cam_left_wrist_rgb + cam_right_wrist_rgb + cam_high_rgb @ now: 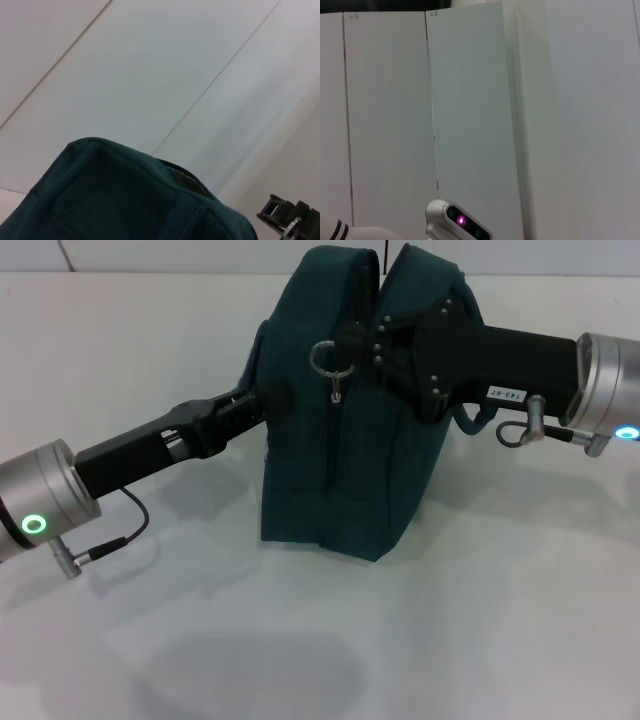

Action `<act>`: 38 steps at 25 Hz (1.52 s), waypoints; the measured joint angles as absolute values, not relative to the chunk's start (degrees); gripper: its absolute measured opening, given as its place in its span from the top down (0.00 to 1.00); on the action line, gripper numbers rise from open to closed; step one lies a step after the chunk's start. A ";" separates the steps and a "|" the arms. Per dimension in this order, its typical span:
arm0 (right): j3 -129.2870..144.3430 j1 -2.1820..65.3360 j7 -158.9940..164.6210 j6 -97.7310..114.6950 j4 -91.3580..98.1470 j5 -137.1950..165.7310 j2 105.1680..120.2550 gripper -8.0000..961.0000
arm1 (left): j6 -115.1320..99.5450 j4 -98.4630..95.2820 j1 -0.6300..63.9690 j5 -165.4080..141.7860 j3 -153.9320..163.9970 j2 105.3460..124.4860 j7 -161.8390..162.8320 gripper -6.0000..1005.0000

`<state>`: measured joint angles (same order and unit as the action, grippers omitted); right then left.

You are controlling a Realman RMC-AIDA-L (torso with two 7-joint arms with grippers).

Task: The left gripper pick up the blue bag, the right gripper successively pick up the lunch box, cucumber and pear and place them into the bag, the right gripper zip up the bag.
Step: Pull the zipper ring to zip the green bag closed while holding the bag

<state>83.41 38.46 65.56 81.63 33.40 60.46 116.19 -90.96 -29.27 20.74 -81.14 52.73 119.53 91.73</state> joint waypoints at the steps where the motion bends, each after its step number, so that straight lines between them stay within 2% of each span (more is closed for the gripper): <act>1: 83.41 38.42 65.56 81.62 33.40 60.46 116.19 0.99 | -90.96 -29.26 20.77 -81.13 52.73 119.54 91.66 0.69; 5: 83.41 38.26 65.60 81.60 33.32 60.43 116.19 0.99 | -91.01 -29.26 20.85 -81.11 52.93 119.64 91.10 0.82; 15: 83.04 38.22 65.97 82.20 31.20 56.91 115.99 0.99 | -92.29 -26.68 21.57 -81.04 53.16 119.80 87.96 0.92; 38: 81.32 39.61 69.19 81.62 26.17 55.09 115.64 0.99 | -96.48 -24.96 21.65 -80.94 53.96 119.79 84.23 0.94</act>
<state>81.32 39.61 69.19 81.62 26.17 55.09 115.64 -96.48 -24.96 21.65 -80.94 53.96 119.79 84.23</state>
